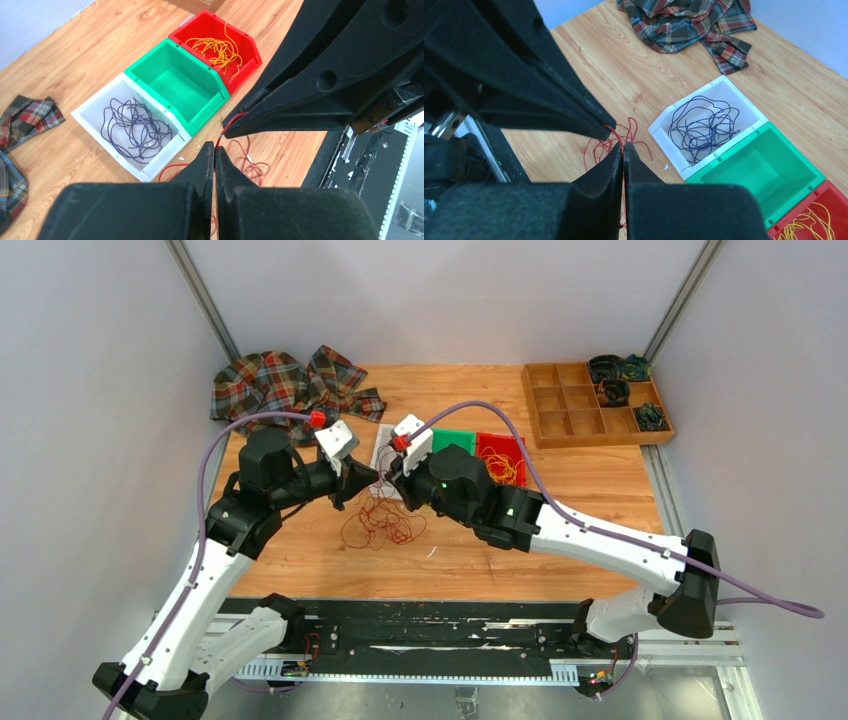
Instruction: Untangle the cables
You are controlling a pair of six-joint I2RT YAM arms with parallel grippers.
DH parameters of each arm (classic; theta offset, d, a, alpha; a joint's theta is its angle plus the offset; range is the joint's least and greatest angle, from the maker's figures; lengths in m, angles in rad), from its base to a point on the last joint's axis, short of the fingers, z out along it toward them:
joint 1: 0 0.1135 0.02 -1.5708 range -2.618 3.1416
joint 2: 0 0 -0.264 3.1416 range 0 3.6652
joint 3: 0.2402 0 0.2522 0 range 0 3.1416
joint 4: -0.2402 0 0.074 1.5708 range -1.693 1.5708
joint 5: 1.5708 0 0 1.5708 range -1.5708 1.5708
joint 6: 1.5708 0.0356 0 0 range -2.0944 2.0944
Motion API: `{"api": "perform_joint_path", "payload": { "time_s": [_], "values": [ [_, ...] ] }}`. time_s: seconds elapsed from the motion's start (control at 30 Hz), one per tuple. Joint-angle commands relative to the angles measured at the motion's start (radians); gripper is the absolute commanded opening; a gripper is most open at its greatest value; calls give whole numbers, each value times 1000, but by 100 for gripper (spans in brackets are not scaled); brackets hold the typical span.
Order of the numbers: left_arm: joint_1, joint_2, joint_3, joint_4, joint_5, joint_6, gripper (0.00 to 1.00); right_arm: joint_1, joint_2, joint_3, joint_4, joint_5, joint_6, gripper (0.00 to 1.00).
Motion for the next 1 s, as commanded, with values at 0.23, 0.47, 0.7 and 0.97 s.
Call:
{"api": "perform_joint_path", "payload": {
  "time_s": [0.23,0.47,0.7,0.97],
  "values": [
    [-4,-16,100,-33,23,67,1,16,-87,-110,159,-77,36,1],
    [-4,-32,84,-34,-47,150,15,16,-76,-78,160,-201,82,1],
    [-4,-32,77,-35,29,162,34,16,-67,-35,90,-312,102,1],
    [-4,-57,64,-62,211,178,35,3,-74,-23,41,-401,101,1]
  ]
}}
